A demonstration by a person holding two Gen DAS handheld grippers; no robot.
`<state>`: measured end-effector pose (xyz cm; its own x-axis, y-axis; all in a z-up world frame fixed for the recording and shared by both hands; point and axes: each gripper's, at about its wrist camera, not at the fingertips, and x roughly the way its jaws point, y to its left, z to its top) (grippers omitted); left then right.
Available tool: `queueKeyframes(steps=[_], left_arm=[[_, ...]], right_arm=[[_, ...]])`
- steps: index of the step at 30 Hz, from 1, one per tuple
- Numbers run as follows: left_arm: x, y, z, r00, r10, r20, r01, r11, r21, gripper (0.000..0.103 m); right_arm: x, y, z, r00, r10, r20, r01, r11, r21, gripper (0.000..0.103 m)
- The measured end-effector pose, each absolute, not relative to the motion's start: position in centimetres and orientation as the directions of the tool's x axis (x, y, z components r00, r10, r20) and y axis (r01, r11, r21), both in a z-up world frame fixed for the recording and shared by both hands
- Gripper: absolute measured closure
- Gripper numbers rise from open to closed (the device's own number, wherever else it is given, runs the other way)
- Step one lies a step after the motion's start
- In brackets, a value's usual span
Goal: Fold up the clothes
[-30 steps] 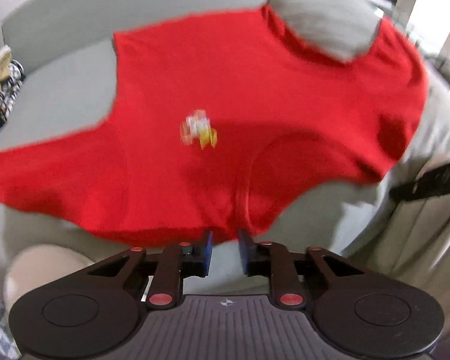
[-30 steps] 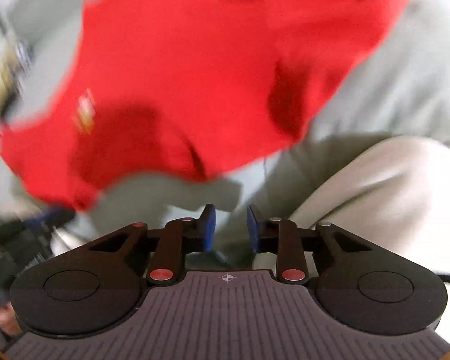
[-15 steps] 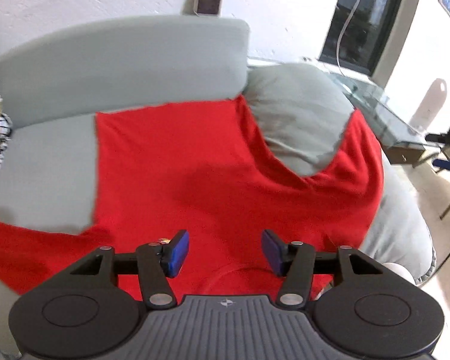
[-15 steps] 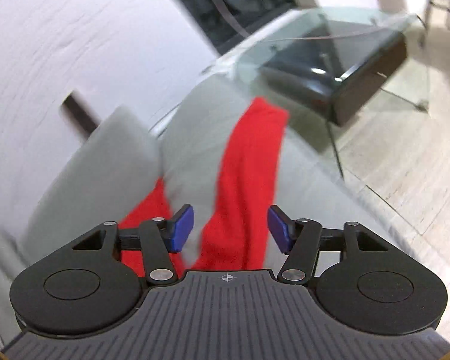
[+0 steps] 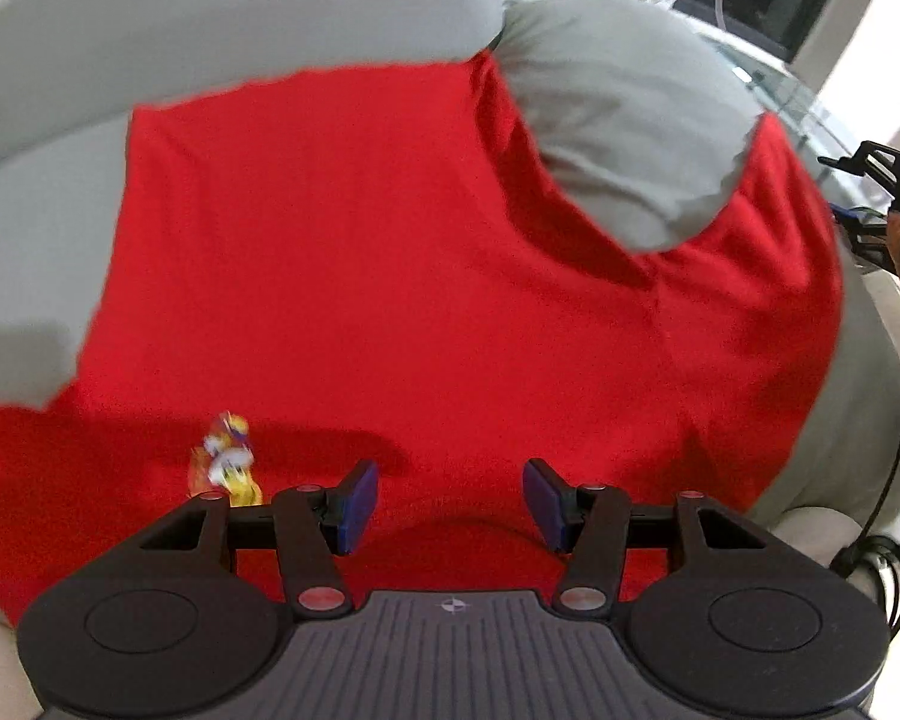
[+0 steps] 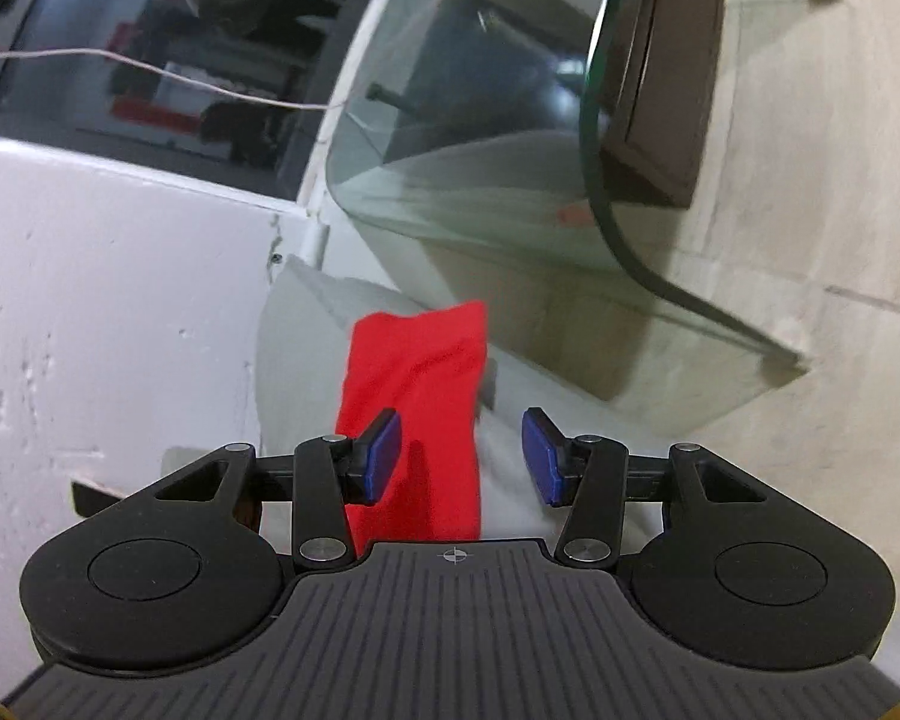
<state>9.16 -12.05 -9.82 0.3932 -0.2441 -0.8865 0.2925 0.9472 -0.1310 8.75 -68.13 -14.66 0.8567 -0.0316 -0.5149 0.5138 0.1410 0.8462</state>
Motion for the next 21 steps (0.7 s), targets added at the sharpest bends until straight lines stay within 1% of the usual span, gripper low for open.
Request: queueKeyframes(steps=[3,7,8,10,11,12,15,17,21], left_arm=[[9.8,-12.2,-11.0,0.371,-0.232,-0.899,0.265,0.955,-0.137,0.05],[10.4,-12.6,-11.1,0.369,-0.232,-0.9,0.261,0.955,-0.139,0.05],[10.4,-12.7,-11.0,0.37,-0.234,-0.899,0.264,0.954,-0.14,0.05],[10.4,-12.6,-11.0,0.373,-0.24,-0.896,0.273,0.952,-0.142,0.05],[10.3,-12.5,-10.9,0.374,-0.244,-0.895,0.276,0.95,-0.144,0.05],[10.2,-12.3,-10.8,0.375,-0.249,-0.893,0.277,0.949,-0.149,0.05],[9.7,-12.0,-10.4,0.383,-0.27,-0.884,0.274,0.946,-0.17,0.05],[9.4,-11.8,-9.9,0.403,-0.285,-0.87,0.275,0.944,-0.182,0.05],[8.0,-10.9,-8.1,0.462,-0.311,-0.831,0.289,0.938,-0.19,0.05]], right_arm=[[10.7,-69.4,-17.9,0.883,0.006,-0.469,0.469,0.022,0.883,0.051],[12.3,-70.9,-21.9,0.938,0.006,-0.346,0.343,-0.137,0.929,0.052],[12.4,-71.0,-22.3,0.949,-0.014,-0.316,0.311,-0.142,0.94,0.061],[12.5,-71.0,-22.1,0.962,-0.013,-0.272,0.269,-0.104,0.957,0.076],[12.3,-70.9,-21.6,0.963,-0.019,-0.268,0.266,-0.075,0.961,0.088],[12.2,-70.8,-20.9,0.964,-0.029,-0.265,0.264,-0.041,0.964,0.091],[11.1,-70.1,-17.0,0.953,-0.107,-0.285,0.296,0.115,0.948,0.093],[10.3,-69.1,-13.4,0.944,-0.152,-0.294,0.323,0.235,0.917,0.093],[9.0,-64.7,-5.2,0.943,-0.19,-0.273,0.332,0.492,0.805,0.093]])
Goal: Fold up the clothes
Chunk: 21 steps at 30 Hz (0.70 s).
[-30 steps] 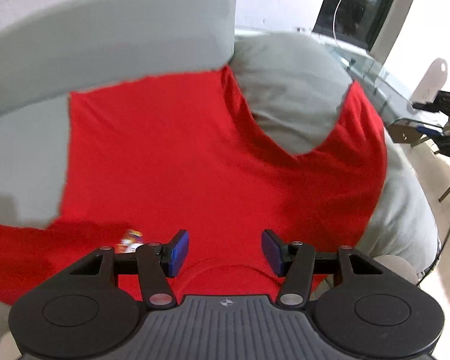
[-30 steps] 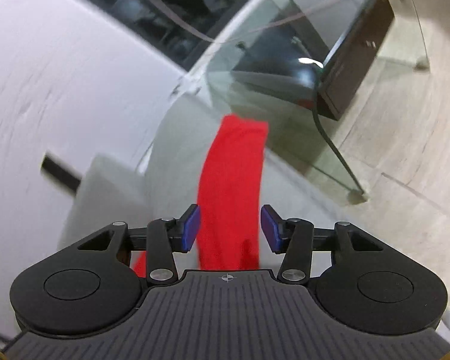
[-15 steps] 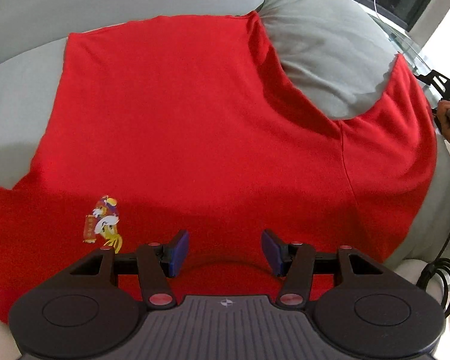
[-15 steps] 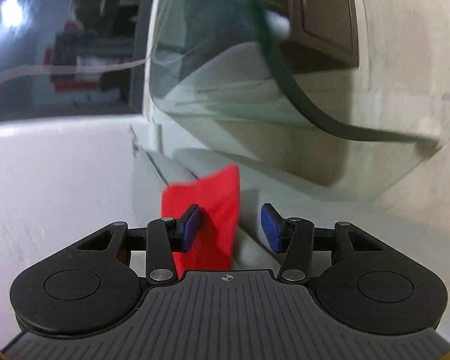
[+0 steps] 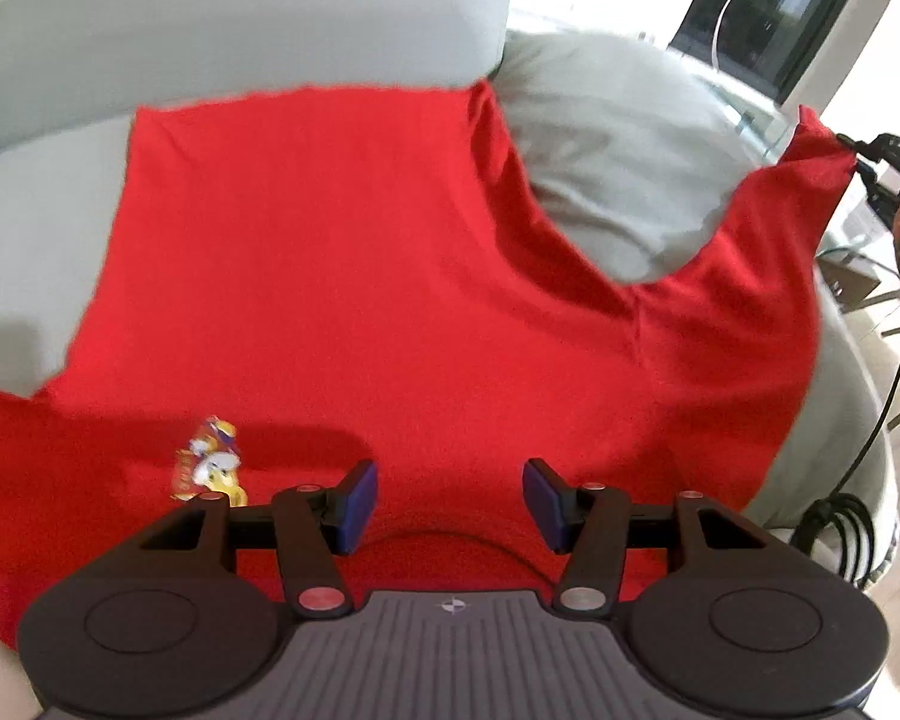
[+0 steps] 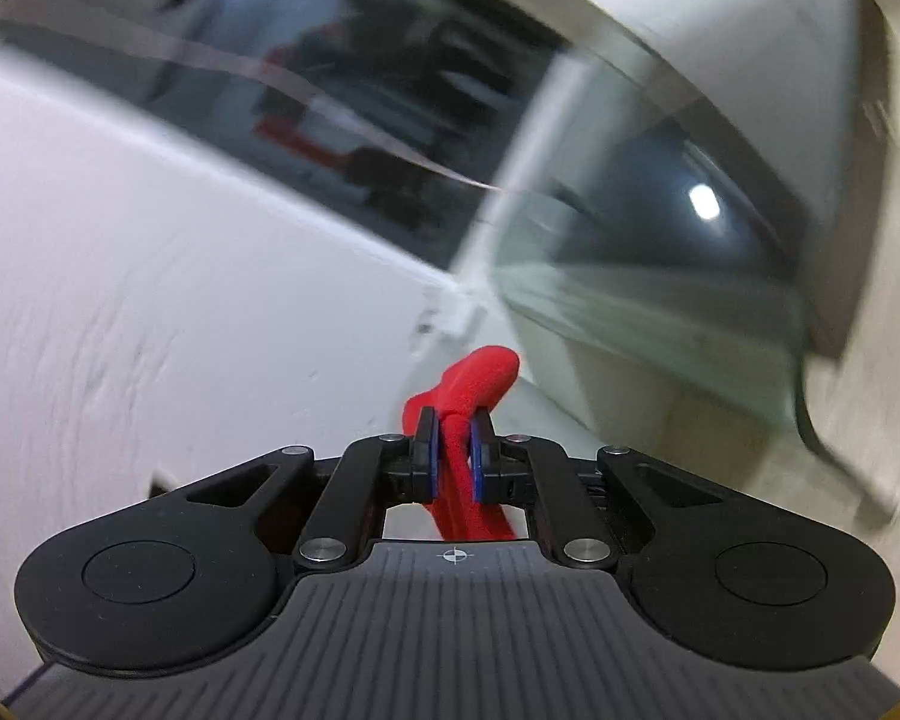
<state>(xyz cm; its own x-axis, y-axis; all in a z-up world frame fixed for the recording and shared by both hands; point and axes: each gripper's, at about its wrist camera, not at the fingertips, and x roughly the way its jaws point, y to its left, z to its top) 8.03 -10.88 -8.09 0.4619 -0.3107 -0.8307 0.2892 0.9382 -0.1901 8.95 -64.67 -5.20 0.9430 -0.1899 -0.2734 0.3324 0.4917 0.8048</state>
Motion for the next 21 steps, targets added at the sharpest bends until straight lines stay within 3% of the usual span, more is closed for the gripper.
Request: queueKeyframes(steps=[4,7,12,21], left_arm=[[6.3,-9.0,-5.8,0.553,-0.322,-0.768,0.278,0.941,-0.194,0.05],[4.7,-6.0,-4.2,0.626,-0.308,-0.716,0.236,0.95,-0.202,0.05],[1.9,0.8,-2.2,0.732,-0.216,-0.647,0.102,0.972,-0.209,0.05],[-1.5,11.4,-2.7,0.756,-0.018,-0.654,-0.212,0.939,-0.272,0.052]], right_arm=[[6.8,-54.7,2.7,0.912,-0.318,-0.259,0.409,0.753,0.515,0.093],[4.5,-45.0,6.2,0.878,-0.457,-0.14,0.478,0.842,0.251,0.093],[1.7,-29.5,7.4,0.894,-0.448,-0.01,0.449,0.894,0.016,0.093],[5.5,-7.9,-4.6,0.932,-0.064,-0.357,0.008,0.988,-0.154,0.093]])
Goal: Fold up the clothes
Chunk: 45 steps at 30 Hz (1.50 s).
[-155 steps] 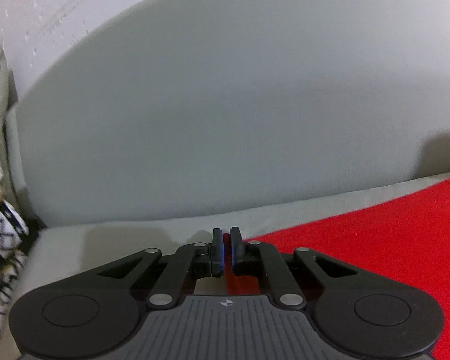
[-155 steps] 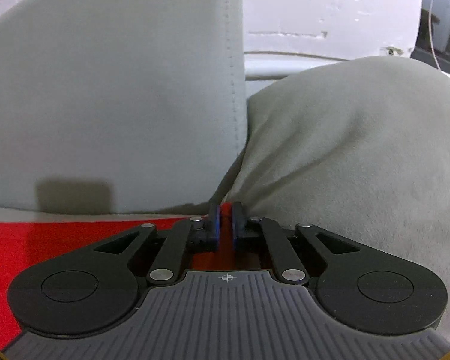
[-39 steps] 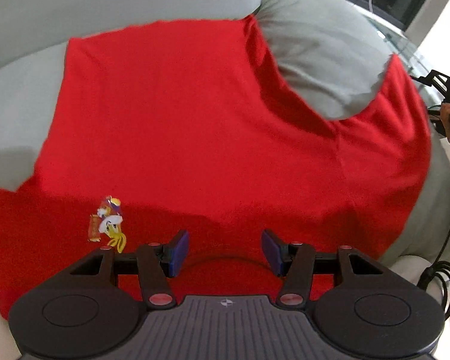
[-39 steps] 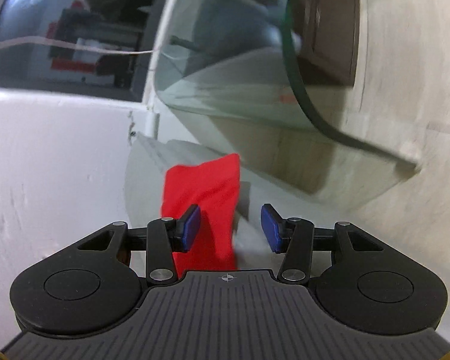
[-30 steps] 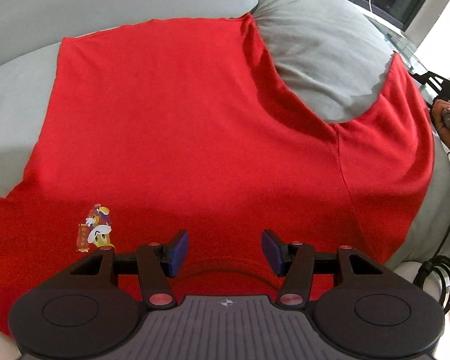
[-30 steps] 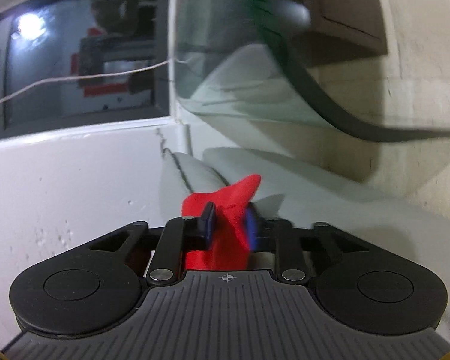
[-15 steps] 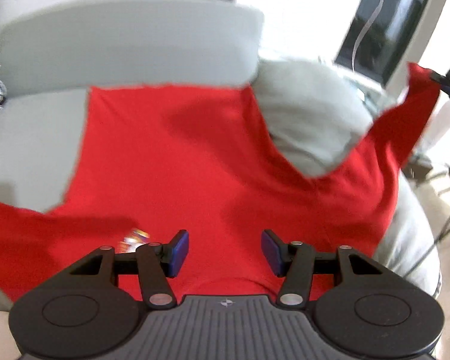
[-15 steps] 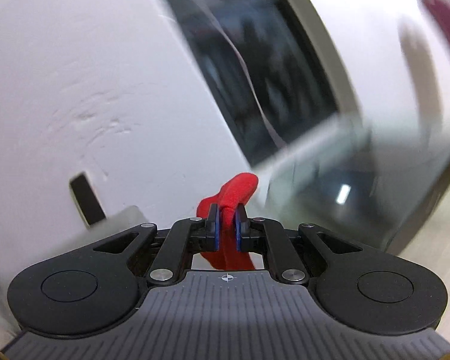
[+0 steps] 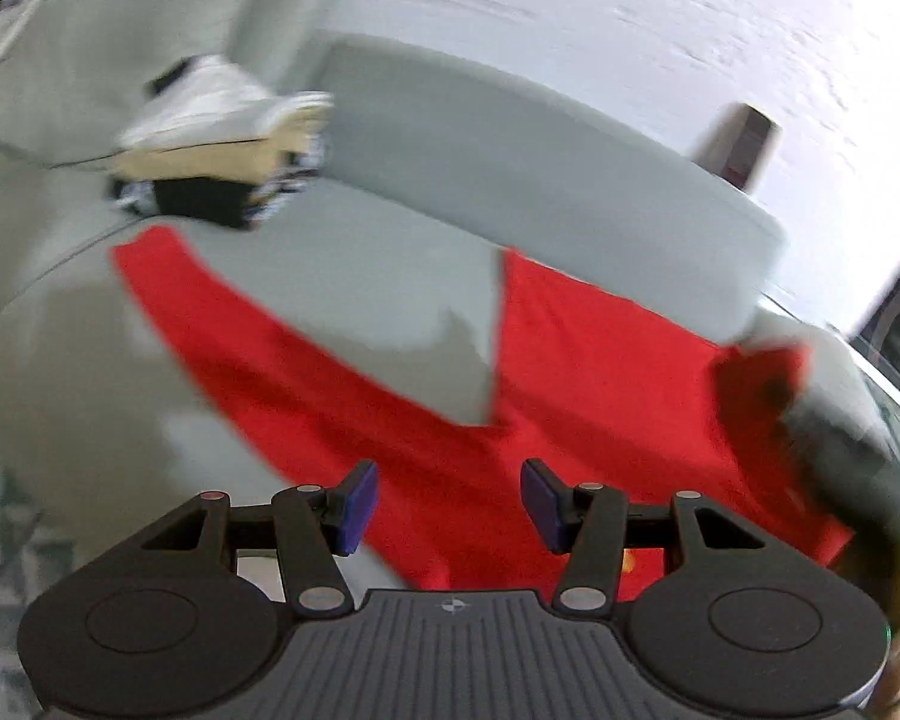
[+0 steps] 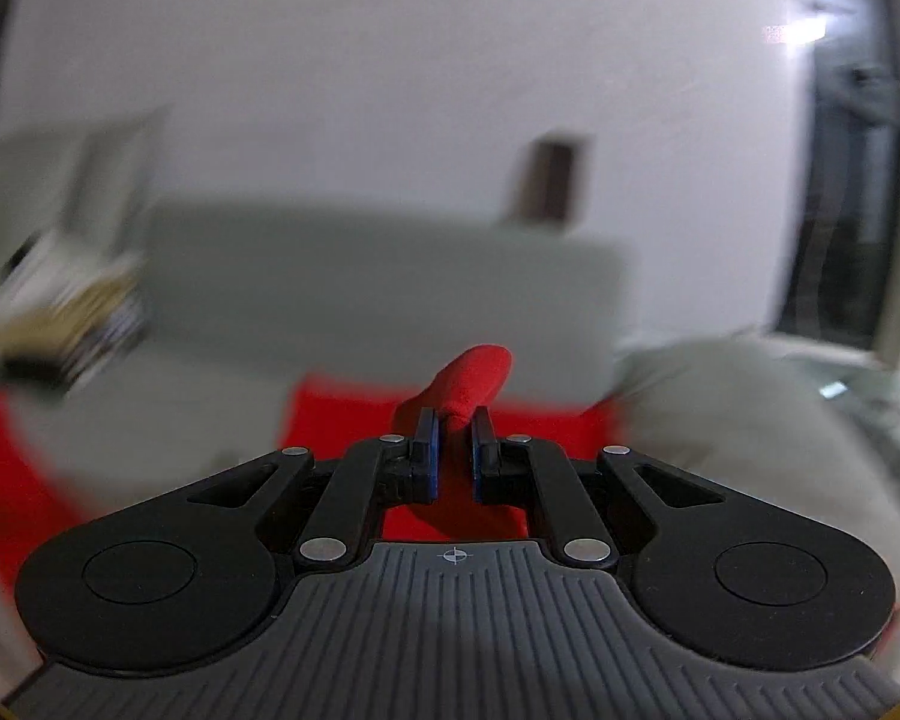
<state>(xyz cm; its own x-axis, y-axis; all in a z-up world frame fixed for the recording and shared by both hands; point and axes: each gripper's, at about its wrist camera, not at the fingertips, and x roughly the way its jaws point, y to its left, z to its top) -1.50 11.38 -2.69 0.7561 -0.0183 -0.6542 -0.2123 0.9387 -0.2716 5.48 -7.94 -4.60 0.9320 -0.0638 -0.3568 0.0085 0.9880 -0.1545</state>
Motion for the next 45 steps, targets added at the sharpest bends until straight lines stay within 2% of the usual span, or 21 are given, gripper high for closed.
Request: queueKeyframes(steps=[1,3,4,5,6,8,10,12,16,20,25,29,30,31,32,34,38,41,45], left_arm=[[-1.6,12.0,-2.8,0.754,-0.005,-0.657,-0.236,0.931,-0.278,0.052],[-1.4,12.8,-3.0,0.749,-0.001,-0.663,-0.262,0.918,-0.297,0.052],[-1.1,12.8,-3.1,0.746,-0.008,-0.666,-0.262,0.915,-0.305,0.052],[-0.8,12.8,-3.2,0.744,-0.016,-0.668,-0.262,0.913,-0.314,0.052],[-0.7,12.9,-3.5,0.742,-0.031,-0.67,-0.254,0.912,-0.323,0.052],[-0.2,12.4,-3.8,0.734,-0.066,-0.676,-0.232,0.911,-0.342,0.051],[0.6,11.7,-4.4,0.713,-0.102,-0.694,-0.206,0.915,-0.346,0.051],[1.6,10.7,-5.1,0.681,-0.137,-0.719,-0.173,0.924,-0.34,0.05],[4.5,8.5,-7.2,0.639,-0.169,-0.751,-0.078,0.956,-0.282,0.055],[6.6,7.1,-9.3,0.623,-0.217,-0.751,0.012,0.963,-0.269,0.056],[7.2,5.1,-11.0,0.632,-0.203,-0.748,0.134,0.979,-0.152,0.056],[7.7,4.2,-12.4,0.615,-0.197,-0.763,0.178,0.978,-0.109,0.074],[7.6,3.8,-12.3,0.623,-0.191,-0.759,0.194,0.977,-0.086,0.084],[7.4,3.5,-12.2,0.63,-0.185,-0.754,0.21,0.976,-0.064,0.1],[7.3,3.2,-11.9,0.639,-0.184,-0.747,0.226,0.973,-0.047,0.101],[7.0,3.2,-11.0,0.668,-0.213,-0.713,0.234,0.97,-0.071,0.101],[6.0,4.4,-8.2,0.731,-0.247,-0.636,0.197,0.969,-0.151,0.101],[5.6,6.5,-6.1,0.747,-0.297,-0.595,0.155,0.948,-0.279,0.101],[5.2,9.0,-4.5,0.754,-0.318,-0.575,0.093,0.918,-0.385,0.101]], right_arm=[[5.4,-6.5,-5.9,0.911,-0.012,-0.413,-0.062,0.984,-0.166,0.092],[5.4,-4.6,-7.8,0.826,0.11,-0.553,-0.247,0.953,-0.179,0.08],[5.2,-4.1,-8.6,0.771,0.158,-0.616,-0.33,0.927,-0.176,0.062],[4.8,-4.3,-8.9,0.734,0.181,-0.654,-0.376,0.911,-0.169,0.055],[4.3,-5.1,-8.5,0.715,0.21,-0.667,-0.398,0.907,-0.141,0.055],[3.2,-8.0,-6.5,0.7,0.265,-0.663,-0.386,0.922,-0.039,0.047],[3.3,-11.9,-4.3,0.686,0.295,-0.665,-0.328,0.941,0.078,0.046],[3.3,-16.3,-2.8,0.69,0.297,-0.66,-0.237,0.954,0.182,0.05],[2.1,-23.9,-2.6,0.707,0.235,-0.667,-0.041,0.955,0.293,0.065],[1.5,-29.9,-3.7,0.721,0.193,-0.665,0.139,0.9,0.412,0.065],[0.0,-33.2,-4.2,0.731,0.162,-0.662,0.205,0.874,0.441,0.065],[-0.5,-34.0,-4.8,0.719,0.149,-0.679,0.232,0.869,0.437,0.065],[-0.6,-34.3,-4.9,0.715,0.145,-0.683,0.239,0.868,0.435,0.065],[-0.6,-34.6,-4.9,0.712,0.135,-0.689,0.248,0.869,0.427,0.064],[-0.9,-35.2,-4.9,0.71,0.123,-0.694,0.262,0.868,0.422,0.064],[-0.7,-35.9,-5.1,0.711,0.108,-0.695,0.289,0.857,0.428,0.063],[-0.2,-37.5,-5.7,0.699,0.142,-0.701,0.33,0.806,0.492,0.05],[0.4,-38.4,-6.5,0.674,0.193,-0.713,0.353,0.764,0.541,0.048],[1.3,-38.1,-8.0,0.647,0.249,-0.721,0.349,0.744,0.57,0.047]])
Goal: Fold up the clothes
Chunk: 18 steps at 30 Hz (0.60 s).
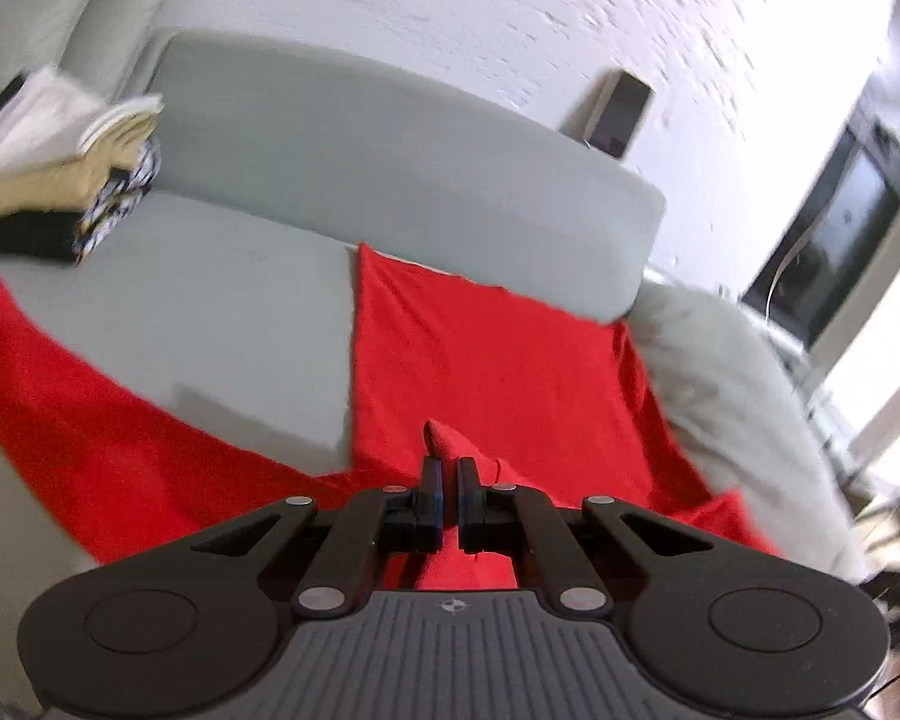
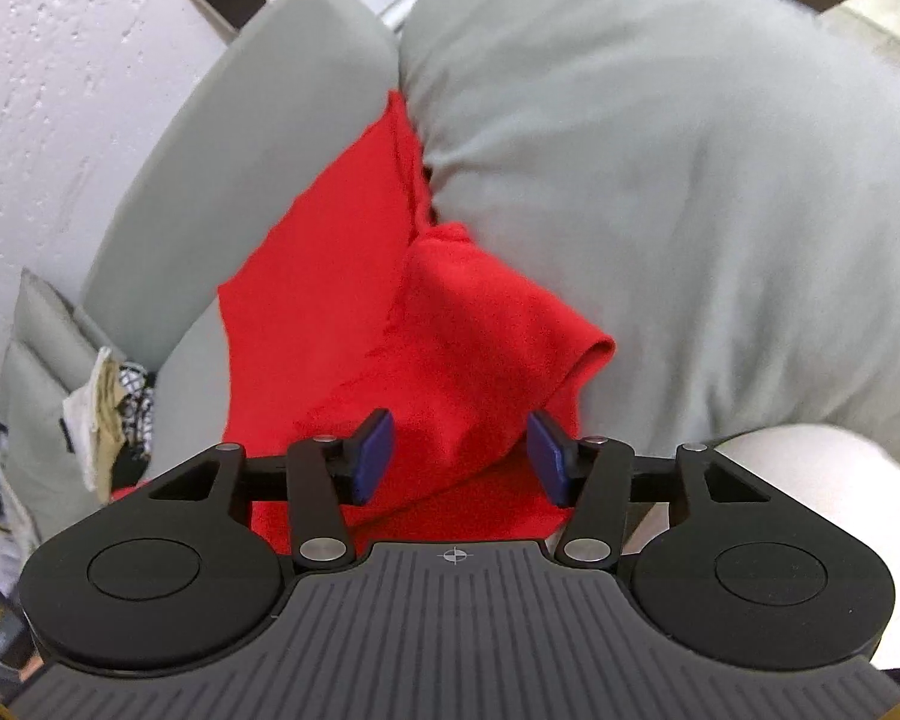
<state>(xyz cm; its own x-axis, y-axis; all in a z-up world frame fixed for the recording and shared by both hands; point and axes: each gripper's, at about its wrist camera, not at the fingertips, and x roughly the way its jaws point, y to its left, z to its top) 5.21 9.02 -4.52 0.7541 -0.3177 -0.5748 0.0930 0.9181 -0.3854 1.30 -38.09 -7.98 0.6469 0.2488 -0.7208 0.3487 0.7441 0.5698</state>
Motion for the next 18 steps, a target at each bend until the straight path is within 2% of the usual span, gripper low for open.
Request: queueKeyframes(steps=[7,10,14,18], left_arm=[[5.5,10.8,-5.9,0.709,-0.285,-0.645,-0.026,0.903,-0.428,0.101],[5.0,11.9,-5.9,0.72,-0.272,-0.638,-0.059,0.893,-0.447,0.101],[6.0,10.8,-7.6,0.662,-0.263,-0.702,-0.033,0.925,-0.378,0.101],[5.8,9.0,-9.3,0.627,-0.151,-0.764,-0.06,0.969,-0.241,0.097]], right_arm=[[2.9,-37.0,-11.2,0.605,0.318,-0.731,0.367,0.703,0.609,0.047],[2.6,-37.5,-12.0,0.621,0.333,-0.71,0.405,0.639,0.654,0.037],[2.0,-38.0,-11.1,0.649,0.269,-0.712,0.424,0.648,0.632,0.04],[1.4,-38.0,-8.0,0.642,0.105,-0.759,0.421,0.78,0.463,0.04]])
